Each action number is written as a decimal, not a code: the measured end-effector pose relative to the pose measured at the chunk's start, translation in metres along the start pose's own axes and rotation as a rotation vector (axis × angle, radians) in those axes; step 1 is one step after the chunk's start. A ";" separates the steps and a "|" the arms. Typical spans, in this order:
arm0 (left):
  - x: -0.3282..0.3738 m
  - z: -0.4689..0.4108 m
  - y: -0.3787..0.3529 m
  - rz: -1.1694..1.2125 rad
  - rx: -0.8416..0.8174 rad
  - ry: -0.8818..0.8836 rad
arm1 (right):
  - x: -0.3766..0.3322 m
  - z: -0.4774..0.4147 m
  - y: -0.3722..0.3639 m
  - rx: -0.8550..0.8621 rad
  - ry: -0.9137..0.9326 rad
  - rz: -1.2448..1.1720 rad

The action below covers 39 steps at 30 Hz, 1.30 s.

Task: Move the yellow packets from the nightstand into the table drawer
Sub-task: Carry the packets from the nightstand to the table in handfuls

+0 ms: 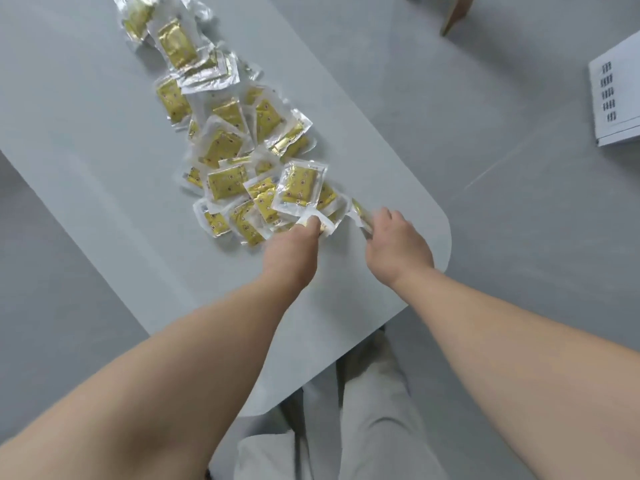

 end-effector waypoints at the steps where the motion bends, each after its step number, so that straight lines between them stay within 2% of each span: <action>1: 0.003 -0.010 -0.008 0.006 -0.009 0.025 | 0.004 -0.009 -0.003 0.016 0.021 -0.004; 3: 0.006 -0.028 -0.025 0.033 -0.035 0.085 | 0.008 -0.025 -0.008 0.064 0.081 0.010; 6: 0.002 -0.050 -0.053 0.210 -0.108 0.133 | 0.009 -0.044 -0.015 0.120 0.165 0.046; 10: -0.004 -0.060 -0.067 0.331 -0.155 0.131 | 0.005 -0.064 -0.030 0.130 0.179 0.087; 14: -0.009 -0.037 -0.062 0.363 -0.094 0.115 | -0.009 -0.080 -0.056 -0.049 0.152 0.176; 17: -0.024 -0.011 -0.062 0.380 -0.084 0.195 | -0.014 -0.080 -0.071 -0.236 0.165 0.239; 23: -0.039 0.051 -0.036 0.472 -0.067 0.369 | -0.014 -0.057 -0.022 -0.420 0.263 0.434; 27: -0.008 0.104 0.012 0.534 -0.009 0.367 | -0.010 -0.009 0.048 -0.290 0.248 0.348; 31: 0.045 0.145 0.067 0.581 0.110 0.261 | 0.004 0.060 0.111 -0.208 0.274 0.282; 34: 0.081 0.173 0.098 0.598 0.181 0.196 | 0.019 0.107 0.153 -0.116 0.313 0.260; 39: 0.129 0.209 0.148 0.579 0.293 0.188 | 0.027 0.150 0.226 0.031 0.398 0.223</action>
Point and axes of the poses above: each hand's wrist, its own z-axis away from the middle knuckle, its own y-axis out of the back of the hand, x = y × z, the point moved 4 cm from there along -z, towards the middle knuckle, and after that the axes turned 2 degrees about -x, right-handed, at the moved point
